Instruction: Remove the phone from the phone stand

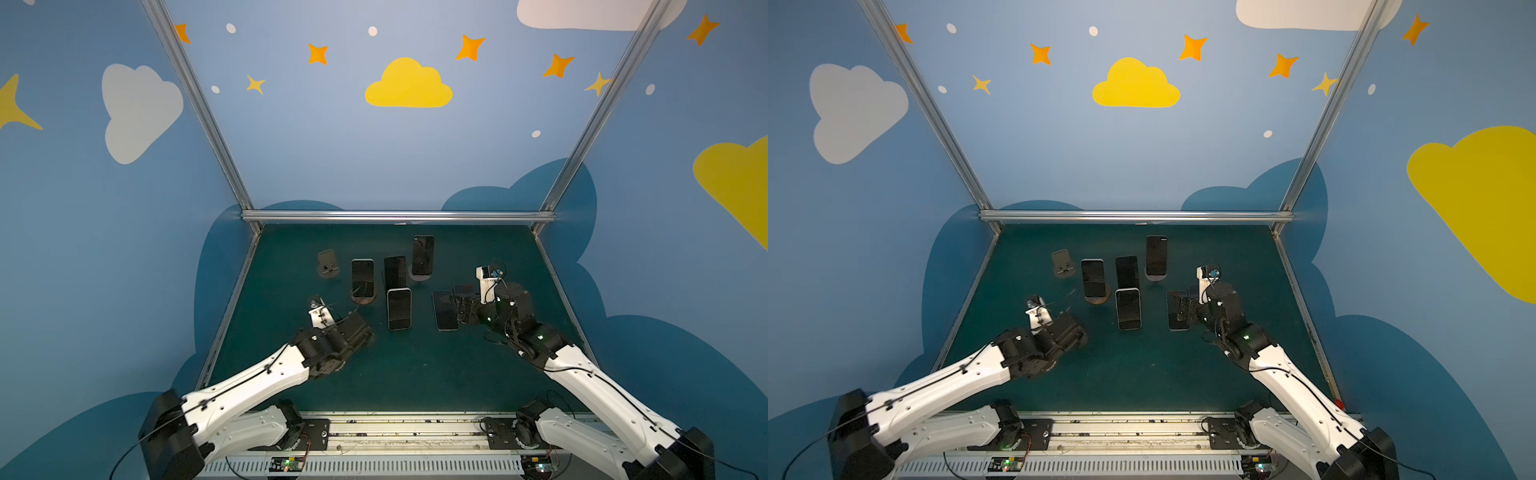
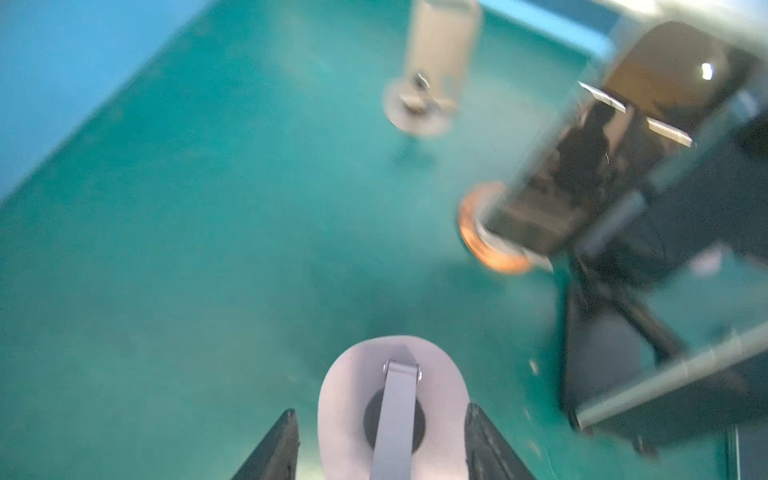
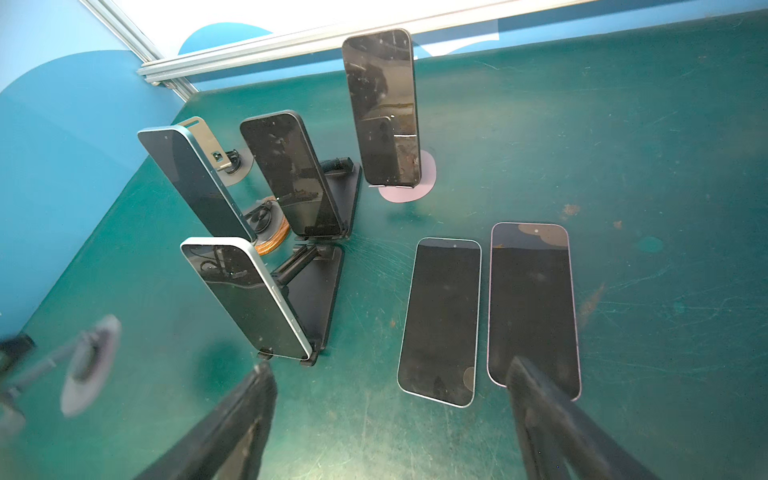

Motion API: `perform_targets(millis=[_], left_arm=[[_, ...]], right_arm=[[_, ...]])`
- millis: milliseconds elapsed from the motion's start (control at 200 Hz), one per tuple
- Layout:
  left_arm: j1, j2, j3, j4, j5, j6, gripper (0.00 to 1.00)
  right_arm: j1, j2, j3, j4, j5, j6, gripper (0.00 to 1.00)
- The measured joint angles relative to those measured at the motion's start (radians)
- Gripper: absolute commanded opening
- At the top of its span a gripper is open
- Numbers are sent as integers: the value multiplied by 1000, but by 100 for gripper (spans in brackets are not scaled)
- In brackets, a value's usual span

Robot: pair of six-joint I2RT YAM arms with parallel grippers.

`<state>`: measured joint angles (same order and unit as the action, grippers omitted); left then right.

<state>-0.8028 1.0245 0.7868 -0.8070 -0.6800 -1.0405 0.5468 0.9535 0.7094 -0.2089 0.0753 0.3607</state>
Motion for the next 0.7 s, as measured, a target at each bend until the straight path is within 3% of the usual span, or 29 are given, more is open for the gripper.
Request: perform_targets(millis=[175, 416, 586, 701], left_arm=[[269, -47, 45, 40, 67, 171, 50], [602, 112, 191, 139, 243, 351, 50], [737, 335, 341, 230, 335, 447, 49], [771, 460, 394, 304, 358, 506, 49]], right_arm=[[0, 13, 0, 7, -14, 2, 87], [0, 13, 0, 21, -18, 2, 87], [0, 13, 0, 32, -25, 2, 87], [0, 14, 0, 35, -36, 9, 87]])
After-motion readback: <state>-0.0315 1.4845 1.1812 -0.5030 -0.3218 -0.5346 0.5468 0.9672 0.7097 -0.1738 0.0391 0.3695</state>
